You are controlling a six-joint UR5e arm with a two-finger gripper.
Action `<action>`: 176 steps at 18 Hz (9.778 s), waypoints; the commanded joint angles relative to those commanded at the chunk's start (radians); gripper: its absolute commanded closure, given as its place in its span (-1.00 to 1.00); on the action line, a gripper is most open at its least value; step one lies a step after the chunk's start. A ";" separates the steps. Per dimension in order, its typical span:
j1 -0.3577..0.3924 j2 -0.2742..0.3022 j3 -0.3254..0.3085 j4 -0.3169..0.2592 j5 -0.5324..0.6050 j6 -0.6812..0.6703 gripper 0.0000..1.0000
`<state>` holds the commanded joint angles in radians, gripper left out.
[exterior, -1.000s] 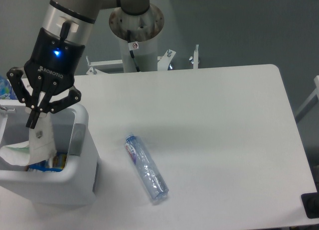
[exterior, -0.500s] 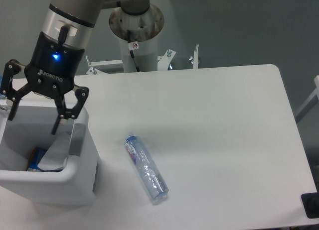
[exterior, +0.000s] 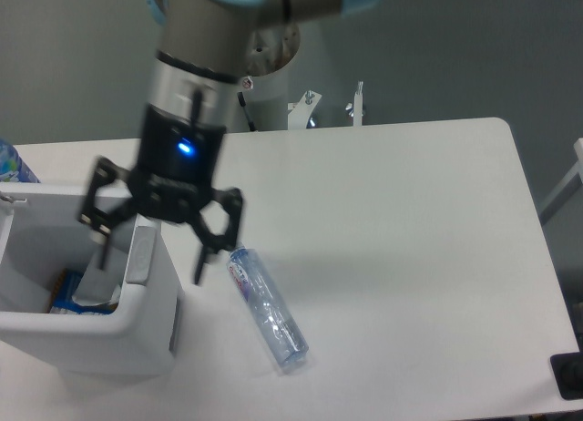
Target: Place the trash in the trash can
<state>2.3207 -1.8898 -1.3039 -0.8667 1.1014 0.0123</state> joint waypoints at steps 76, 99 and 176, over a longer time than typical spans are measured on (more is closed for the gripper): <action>-0.089 -0.466 0.097 -0.344 0.592 0.023 -0.25; 0.092 -0.180 0.159 -0.227 0.181 0.011 0.33; 0.084 -0.061 -0.014 0.104 -0.262 0.216 -1.00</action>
<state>2.4049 -1.9512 -1.3175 -0.7624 0.8391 0.2285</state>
